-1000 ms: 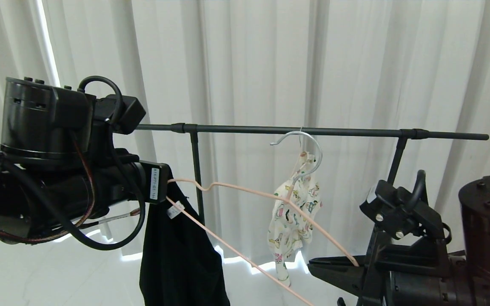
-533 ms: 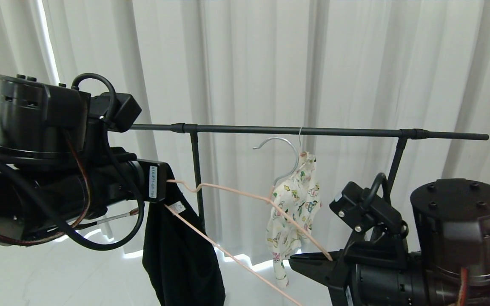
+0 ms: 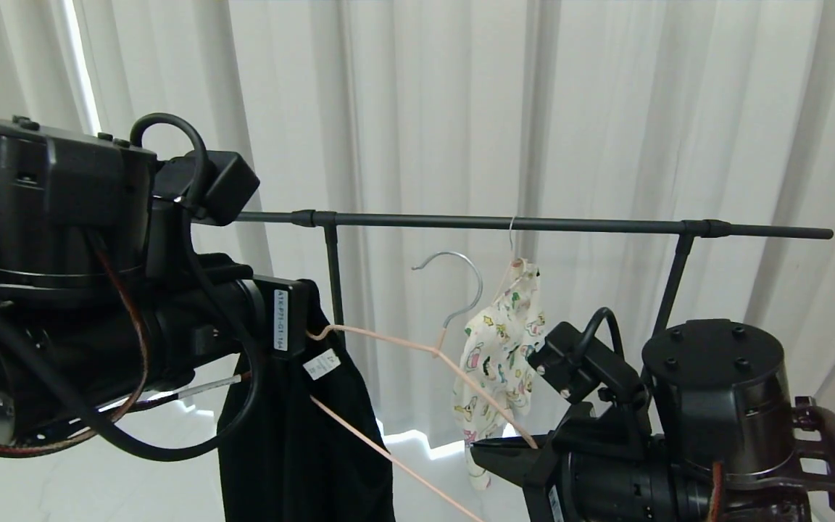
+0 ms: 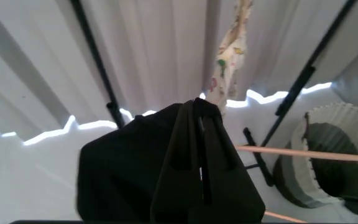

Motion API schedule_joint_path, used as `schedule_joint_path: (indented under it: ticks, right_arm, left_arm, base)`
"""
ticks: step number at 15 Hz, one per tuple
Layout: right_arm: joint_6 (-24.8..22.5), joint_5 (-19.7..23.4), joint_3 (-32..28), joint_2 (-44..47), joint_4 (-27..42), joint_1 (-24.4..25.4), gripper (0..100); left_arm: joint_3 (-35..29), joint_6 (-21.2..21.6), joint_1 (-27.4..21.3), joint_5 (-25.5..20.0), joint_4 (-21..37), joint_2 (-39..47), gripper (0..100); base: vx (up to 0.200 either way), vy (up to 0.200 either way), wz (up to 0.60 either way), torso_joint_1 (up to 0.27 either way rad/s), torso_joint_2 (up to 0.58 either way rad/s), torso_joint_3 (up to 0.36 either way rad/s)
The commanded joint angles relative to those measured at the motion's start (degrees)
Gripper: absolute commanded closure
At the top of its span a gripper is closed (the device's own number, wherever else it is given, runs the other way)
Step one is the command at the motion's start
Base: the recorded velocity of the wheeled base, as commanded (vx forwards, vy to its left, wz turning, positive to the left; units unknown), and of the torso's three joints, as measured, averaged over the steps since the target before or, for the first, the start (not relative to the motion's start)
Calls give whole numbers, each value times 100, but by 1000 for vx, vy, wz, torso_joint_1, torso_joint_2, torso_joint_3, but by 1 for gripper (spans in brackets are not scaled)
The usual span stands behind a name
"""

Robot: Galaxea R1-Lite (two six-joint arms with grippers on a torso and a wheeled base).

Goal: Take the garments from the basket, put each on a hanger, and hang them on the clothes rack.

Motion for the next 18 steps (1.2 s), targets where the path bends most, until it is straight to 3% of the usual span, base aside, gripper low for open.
schedule_joint_path:
  ticks: [1, 7, 10, 12, 15, 18]
  right_arm:
    - [6, 4, -2, 47, 6, 23, 100]
    - [156, 4, -54, 108, -100, 172, 100]
    - [226, -13, -81, 170, -170, 225, 100]
    - [235, -128, -54, 117, -161, 225, 100]
    - [498, -567, -37, -32, -161, 190, 100]
    - [613, -593, -37, -287, -170, 84, 100]
  left_arm:
    - [-110, -41, -243, 1, -2, -6, 100]
    - [-514, -252, -1087, -8, -2, 38, 100]
    - [-549, -278, -1210, 1, -2, 38, 100]
    - [-496, -269, -1026, 71, 6, 38, 100]
    - [-514, -243, -437, 563, 6, 108, 100]
    - [-514, -243, -173, 572, 6, 108, 100]
  base:
    - [0, 0, 0, 0, 0, 0]
    - [0, 0, 0, 0, 0, 0]
    - [0, 0, 0, 0, 0, 0]
    - [0, 0, 0, 0, 0, 0]
    - [0, 0, 0, 0, 0, 0]
    - [0, 0, 0, 0, 0, 0]
